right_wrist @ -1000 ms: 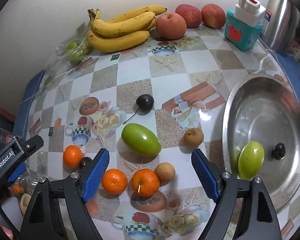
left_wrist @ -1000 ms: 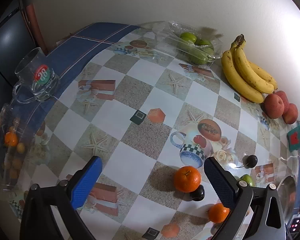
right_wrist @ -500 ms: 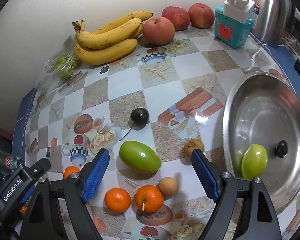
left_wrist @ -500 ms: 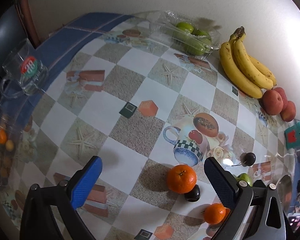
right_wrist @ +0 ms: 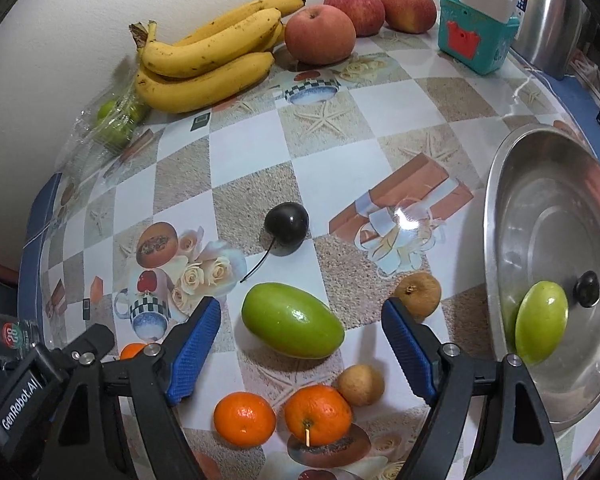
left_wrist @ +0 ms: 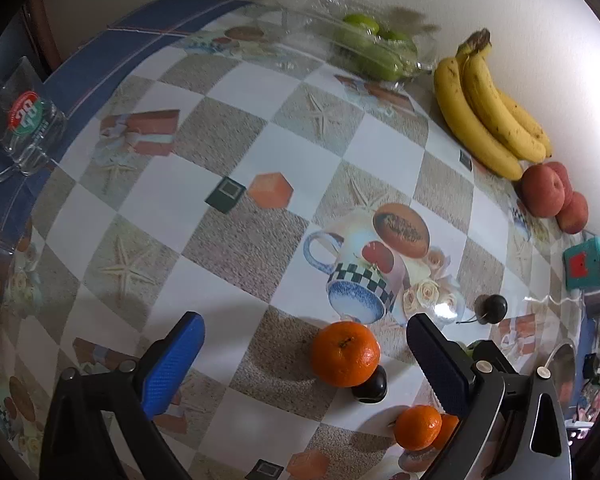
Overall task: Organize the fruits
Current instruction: 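Move the left tool to an orange while the right tool moves to the green mango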
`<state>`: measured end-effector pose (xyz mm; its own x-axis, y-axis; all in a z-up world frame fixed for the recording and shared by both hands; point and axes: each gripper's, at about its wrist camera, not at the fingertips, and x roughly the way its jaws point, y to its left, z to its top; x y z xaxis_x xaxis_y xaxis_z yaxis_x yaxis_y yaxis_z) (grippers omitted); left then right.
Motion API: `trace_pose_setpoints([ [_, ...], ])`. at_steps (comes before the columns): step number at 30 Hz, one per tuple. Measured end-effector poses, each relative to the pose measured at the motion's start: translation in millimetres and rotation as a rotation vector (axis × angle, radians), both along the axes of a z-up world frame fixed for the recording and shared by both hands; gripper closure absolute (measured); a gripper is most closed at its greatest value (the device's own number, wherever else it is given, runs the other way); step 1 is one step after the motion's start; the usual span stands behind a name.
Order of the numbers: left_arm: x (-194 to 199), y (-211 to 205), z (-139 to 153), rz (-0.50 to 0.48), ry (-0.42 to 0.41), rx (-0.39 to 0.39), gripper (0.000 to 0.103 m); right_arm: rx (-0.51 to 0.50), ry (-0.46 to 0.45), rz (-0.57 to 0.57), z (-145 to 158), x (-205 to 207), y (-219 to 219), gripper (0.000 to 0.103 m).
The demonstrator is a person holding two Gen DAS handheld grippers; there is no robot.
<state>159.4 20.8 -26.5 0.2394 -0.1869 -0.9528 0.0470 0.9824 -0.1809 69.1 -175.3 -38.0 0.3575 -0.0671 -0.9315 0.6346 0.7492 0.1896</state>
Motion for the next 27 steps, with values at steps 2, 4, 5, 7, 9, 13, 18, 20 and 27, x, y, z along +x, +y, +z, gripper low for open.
trace_pose_setpoints([
  [2,0,-3,-3,-0.010,0.008,0.000,0.004,-0.004,0.008,0.007,-3,2,1,0.024],
  [4,0,-6,-4,-0.020,0.013,0.004,0.010,-0.003,0.012,0.006,-5,4,1,0.024],
  [5,0,-7,-5,-0.024,0.016,0.005,0.013,0.001,0.012,0.006,-6,5,1,0.024],
  [7,0,-10,-8,-0.031,0.025,0.004,0.017,0.003,0.019,0.005,-9,7,1,0.025],
  [9,0,-12,-11,-0.037,0.035,-0.001,0.019,0.006,0.022,0.006,-11,8,0,0.030],
  [13,-1,-15,-13,-0.037,0.046,-0.015,0.028,0.014,0.026,0.000,-15,9,-1,0.031],
  [18,-1,-14,-15,-0.040,0.055,-0.020,0.040,0.006,0.027,0.004,-14,10,-1,0.032],
  [20,-2,-16,-17,-0.044,0.059,-0.031,0.048,-0.001,0.030,0.005,-14,10,0,0.034],
  [27,-2,-27,-17,-0.063,0.049,-0.038,0.061,-0.004,0.030,0.014,-14,13,4,0.039],
])
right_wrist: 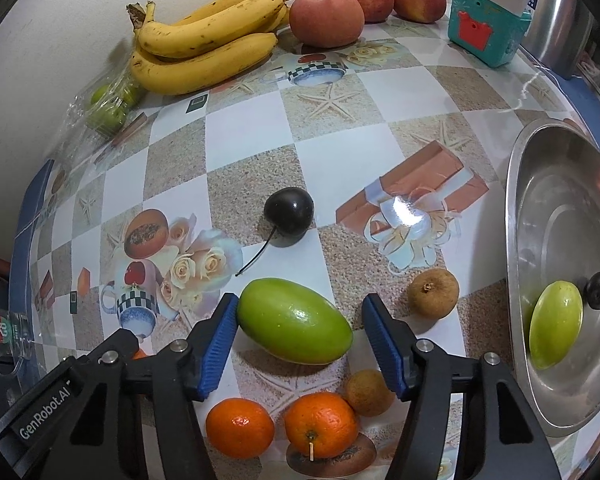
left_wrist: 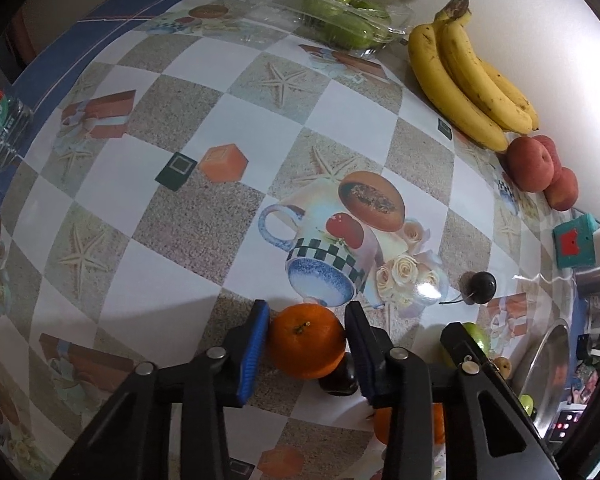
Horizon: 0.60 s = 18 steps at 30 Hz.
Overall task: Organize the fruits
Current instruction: 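Move the left tool to an orange while the right tool moves to the green mango, then close the left tool on the orange while the right tool closes on the green mango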
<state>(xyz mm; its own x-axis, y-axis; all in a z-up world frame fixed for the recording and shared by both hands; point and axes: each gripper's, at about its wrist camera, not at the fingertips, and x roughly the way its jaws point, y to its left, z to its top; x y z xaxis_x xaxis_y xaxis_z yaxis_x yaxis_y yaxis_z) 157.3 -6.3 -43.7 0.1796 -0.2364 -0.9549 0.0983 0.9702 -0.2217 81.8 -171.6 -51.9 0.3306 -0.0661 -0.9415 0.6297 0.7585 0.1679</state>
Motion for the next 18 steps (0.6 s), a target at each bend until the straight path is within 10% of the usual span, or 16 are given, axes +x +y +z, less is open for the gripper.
trace_pose_setpoints([
  [18,2,12,14,0.021,-0.024,-0.015,0.062,0.011,-0.010,0.004,0,1,3,0.045],
])
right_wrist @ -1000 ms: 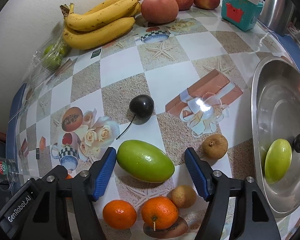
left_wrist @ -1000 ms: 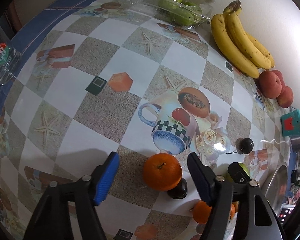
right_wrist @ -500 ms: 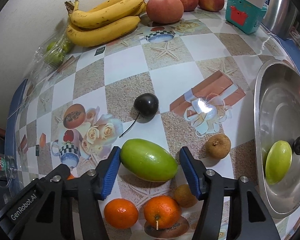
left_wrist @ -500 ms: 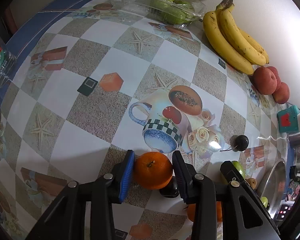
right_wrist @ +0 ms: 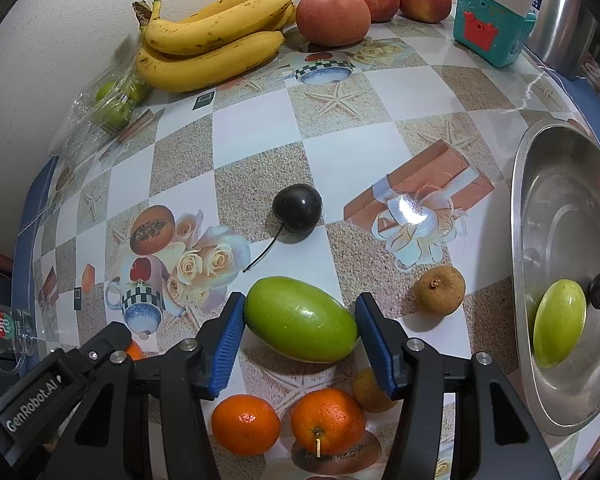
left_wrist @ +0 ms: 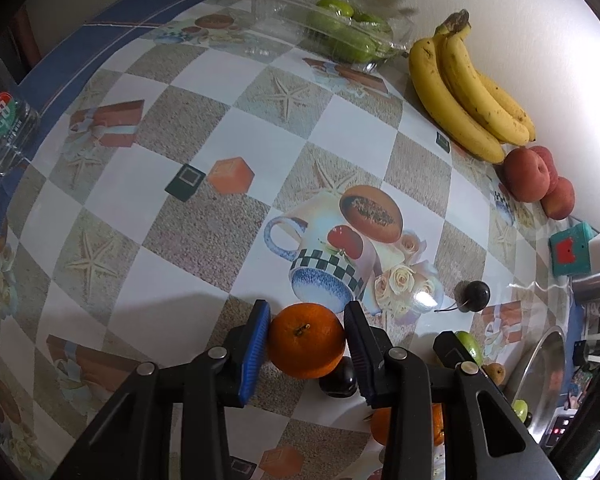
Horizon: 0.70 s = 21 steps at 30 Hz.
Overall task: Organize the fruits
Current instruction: 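Close the left tool on the orange while the right tool closes on the green mango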
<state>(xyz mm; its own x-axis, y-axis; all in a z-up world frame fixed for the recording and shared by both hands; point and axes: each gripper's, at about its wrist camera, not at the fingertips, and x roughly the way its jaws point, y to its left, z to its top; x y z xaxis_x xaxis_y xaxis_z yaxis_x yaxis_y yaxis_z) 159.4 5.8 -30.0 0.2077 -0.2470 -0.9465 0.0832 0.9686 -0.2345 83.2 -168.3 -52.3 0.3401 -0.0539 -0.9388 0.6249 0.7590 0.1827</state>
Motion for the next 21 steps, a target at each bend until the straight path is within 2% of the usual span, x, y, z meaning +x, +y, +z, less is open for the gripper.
trace_pose_setpoints([
  [21,-2,15,30,0.033,-0.079,-0.005,0.062,0.069,-0.048,-0.035,6,-11,-9,0.045],
])
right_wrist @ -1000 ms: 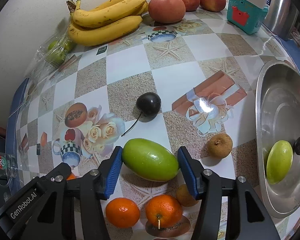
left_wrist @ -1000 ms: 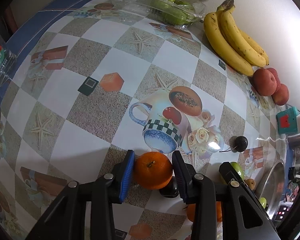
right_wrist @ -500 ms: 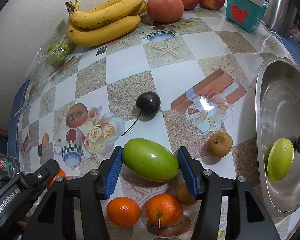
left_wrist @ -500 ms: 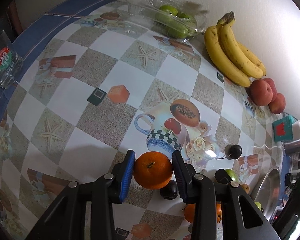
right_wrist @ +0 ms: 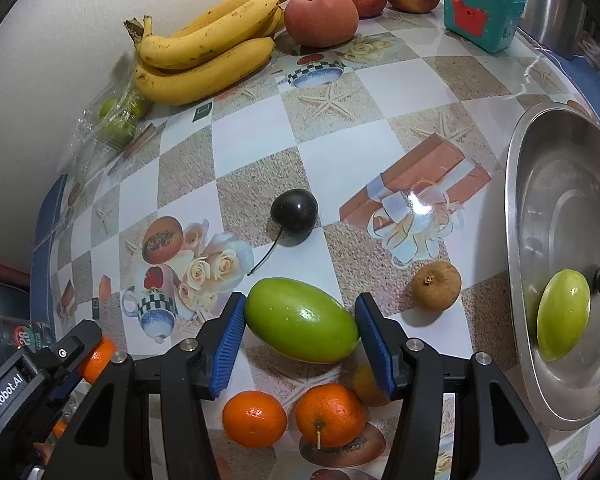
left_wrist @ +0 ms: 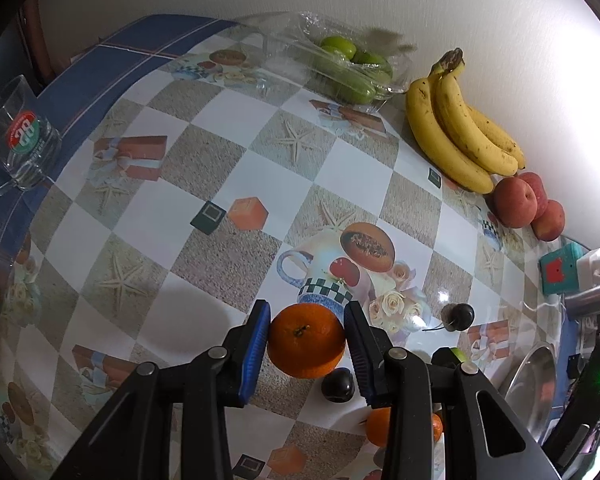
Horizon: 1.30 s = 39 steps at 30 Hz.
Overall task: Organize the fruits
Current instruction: 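Close the left tool on the orange while the right tool closes on the green mango, then lift the orange with the left tool while the right tool lifts the green mango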
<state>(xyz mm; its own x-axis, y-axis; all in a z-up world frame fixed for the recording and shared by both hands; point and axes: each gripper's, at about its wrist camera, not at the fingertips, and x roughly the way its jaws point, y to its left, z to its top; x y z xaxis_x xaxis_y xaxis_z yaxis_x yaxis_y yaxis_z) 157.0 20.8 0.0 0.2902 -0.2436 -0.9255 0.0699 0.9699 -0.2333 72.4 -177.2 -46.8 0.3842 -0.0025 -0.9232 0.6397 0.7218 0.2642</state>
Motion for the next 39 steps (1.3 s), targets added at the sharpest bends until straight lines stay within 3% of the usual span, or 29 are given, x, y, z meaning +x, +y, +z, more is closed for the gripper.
trace_pose_setpoints([
  [18,-7,-6,37,-0.016,-0.106,0.013,0.065,-0.033,-0.071,0.000,37,-14,-3,0.045],
  [27,3,2,5,0.026,-0.034,0.051,0.062,-0.018,-0.058,-0.005,32,-18,-11,0.045],
  [31,6,8,-8,0.036,-0.006,0.074,0.043,-0.008,-0.035,-0.003,23,-18,-11,0.045],
  [39,5,-7,-22,-0.014,0.013,0.087,0.043,0.004,-0.029,0.007,20,-18,-9,0.045],
])
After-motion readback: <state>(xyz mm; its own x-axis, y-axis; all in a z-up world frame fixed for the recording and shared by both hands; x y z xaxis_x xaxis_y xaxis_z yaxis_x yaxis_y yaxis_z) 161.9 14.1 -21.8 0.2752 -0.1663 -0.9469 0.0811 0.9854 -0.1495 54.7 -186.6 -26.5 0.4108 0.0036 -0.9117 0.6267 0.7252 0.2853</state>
